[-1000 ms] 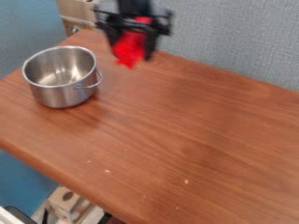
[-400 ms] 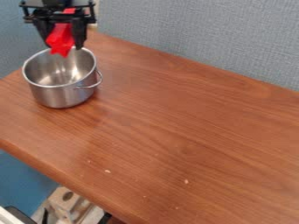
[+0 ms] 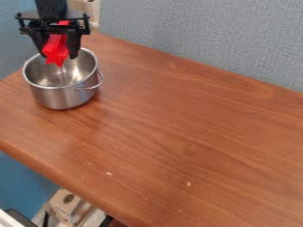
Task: Put the red object in the metal pot
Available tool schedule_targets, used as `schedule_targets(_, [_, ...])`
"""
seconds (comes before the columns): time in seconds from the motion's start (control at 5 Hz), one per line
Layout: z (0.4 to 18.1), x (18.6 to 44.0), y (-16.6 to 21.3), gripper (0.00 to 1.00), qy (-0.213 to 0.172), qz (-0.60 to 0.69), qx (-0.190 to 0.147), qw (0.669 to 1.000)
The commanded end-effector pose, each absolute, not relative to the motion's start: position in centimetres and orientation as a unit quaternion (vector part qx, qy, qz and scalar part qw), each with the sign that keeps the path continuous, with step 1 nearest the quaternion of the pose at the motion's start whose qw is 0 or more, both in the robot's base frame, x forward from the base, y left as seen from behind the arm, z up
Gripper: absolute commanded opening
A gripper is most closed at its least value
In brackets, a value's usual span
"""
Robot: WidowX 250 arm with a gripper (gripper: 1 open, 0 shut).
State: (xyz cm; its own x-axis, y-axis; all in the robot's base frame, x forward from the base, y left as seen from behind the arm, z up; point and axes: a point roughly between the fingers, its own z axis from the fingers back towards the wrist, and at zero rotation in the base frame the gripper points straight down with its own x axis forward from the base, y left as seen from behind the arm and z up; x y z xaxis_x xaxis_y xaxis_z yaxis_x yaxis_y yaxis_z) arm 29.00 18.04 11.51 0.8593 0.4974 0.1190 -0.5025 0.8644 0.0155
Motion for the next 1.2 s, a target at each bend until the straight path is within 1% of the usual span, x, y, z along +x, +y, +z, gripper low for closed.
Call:
schedule_targets(0.0, [12.5, 29.7, 19.0, 0.0, -0.086, 0.262, 0.046, 0.96])
schedule_targets(0.8, [8.9, 29.6, 20.8, 0.0, -0.075, 0.273, 0.08, 0.956])
schedule_targets(1.0, [8.4, 29.5, 21.0, 0.0, -0.073, 0.274, 0.086, 0.955])
